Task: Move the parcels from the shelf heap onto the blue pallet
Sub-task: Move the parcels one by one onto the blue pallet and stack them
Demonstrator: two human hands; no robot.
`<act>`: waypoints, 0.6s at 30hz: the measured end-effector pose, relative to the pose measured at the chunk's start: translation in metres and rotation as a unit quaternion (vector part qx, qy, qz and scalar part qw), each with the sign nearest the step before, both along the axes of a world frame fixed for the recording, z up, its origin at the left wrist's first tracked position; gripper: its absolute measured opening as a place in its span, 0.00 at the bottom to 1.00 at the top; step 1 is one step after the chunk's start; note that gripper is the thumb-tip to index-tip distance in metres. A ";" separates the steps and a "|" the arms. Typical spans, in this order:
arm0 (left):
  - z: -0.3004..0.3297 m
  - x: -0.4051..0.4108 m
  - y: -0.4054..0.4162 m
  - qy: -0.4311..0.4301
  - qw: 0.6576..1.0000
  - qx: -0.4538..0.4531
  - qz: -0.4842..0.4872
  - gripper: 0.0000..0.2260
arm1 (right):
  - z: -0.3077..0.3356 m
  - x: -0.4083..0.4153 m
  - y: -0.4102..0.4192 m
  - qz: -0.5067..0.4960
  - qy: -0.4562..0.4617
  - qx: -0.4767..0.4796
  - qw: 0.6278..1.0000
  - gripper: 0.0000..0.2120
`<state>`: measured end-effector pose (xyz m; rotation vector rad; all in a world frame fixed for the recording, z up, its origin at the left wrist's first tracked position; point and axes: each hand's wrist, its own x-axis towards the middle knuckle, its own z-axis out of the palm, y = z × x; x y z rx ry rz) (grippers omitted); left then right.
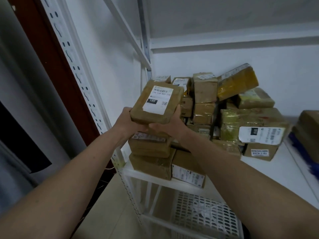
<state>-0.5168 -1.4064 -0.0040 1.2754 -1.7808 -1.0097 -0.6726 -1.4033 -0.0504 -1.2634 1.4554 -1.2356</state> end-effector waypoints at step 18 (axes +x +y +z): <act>-0.037 -0.121 0.118 -0.033 0.980 0.004 -0.195 0.22 | -0.013 -0.111 0.209 -0.258 0.032 0.014 0.966 0.67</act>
